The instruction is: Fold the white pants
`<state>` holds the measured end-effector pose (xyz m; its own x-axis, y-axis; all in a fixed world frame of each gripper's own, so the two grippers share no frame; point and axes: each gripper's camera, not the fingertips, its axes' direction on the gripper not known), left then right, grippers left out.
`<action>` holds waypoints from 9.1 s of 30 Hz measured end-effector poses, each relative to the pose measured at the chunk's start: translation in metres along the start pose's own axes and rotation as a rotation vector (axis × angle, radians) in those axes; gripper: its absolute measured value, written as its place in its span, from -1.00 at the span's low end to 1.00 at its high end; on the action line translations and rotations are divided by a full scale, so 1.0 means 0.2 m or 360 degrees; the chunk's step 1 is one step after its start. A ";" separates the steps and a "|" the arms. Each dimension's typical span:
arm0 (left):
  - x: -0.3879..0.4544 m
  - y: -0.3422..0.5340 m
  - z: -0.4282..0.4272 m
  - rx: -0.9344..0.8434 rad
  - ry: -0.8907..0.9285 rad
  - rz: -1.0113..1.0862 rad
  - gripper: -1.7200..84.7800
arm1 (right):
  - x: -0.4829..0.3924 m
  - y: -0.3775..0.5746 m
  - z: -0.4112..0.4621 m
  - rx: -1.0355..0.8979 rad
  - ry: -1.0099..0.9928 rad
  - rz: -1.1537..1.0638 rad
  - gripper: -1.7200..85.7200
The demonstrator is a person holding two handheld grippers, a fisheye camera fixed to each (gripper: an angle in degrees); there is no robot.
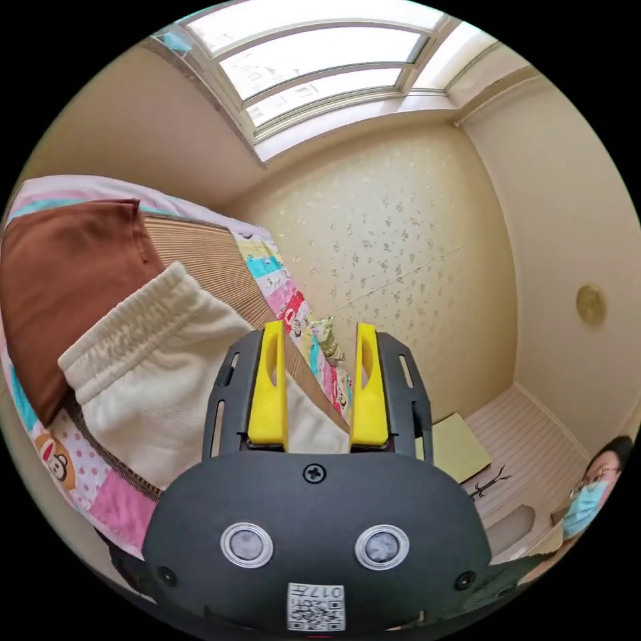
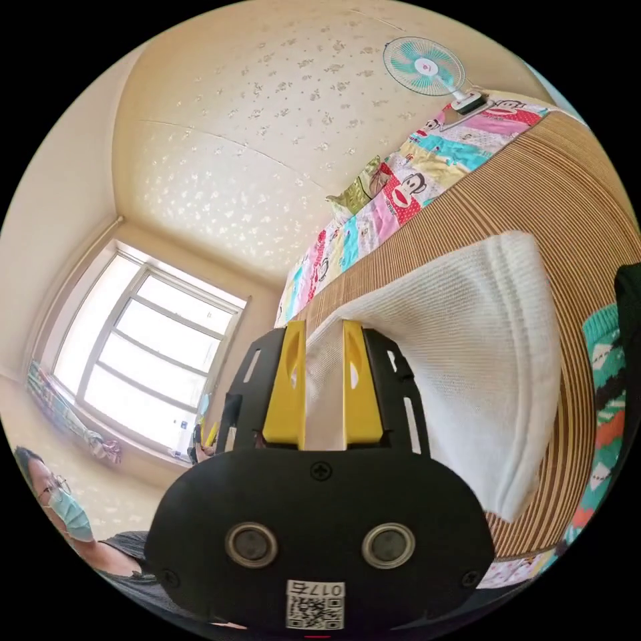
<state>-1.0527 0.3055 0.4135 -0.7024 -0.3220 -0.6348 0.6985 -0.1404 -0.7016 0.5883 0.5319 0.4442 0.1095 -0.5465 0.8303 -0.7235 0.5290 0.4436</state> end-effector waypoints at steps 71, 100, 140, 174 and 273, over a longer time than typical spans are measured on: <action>-1.24 1.63 0.56 -0.1446 -0.0818 0.0616 -0.89 | 0.51 1.32 -0.69 0.0089 0.0509 0.0248 -0.92; -1.23 0.76 0.19 -0.0456 -0.0268 0.0337 -0.86 | 0.41 1.53 -0.64 -0.0122 0.0522 0.0100 -0.95; -1.54 1.76 0.39 -0.1198 -0.0597 0.0351 -0.68 | 0.75 1.84 0.78 -0.0674 -0.0049 0.0083 -0.58; -1.99 1.12 0.14 -0.1159 0.0183 -0.0091 -0.69 | 1.16 1.71 1.18 -0.1135 -0.0354 -0.0076 -0.75; -2.76 3.05 1.51 -0.2006 0.0059 0.0346 -0.71 | 0.23 0.87 0.95 -0.1450 -0.0776 -0.0207 -0.76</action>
<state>-0.1978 0.1150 0.4336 -0.6081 -0.1979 -0.7688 0.2009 0.8985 -0.3902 0.3383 0.4751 0.4962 -0.2841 -0.7300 0.6216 0.0854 0.6265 0.7748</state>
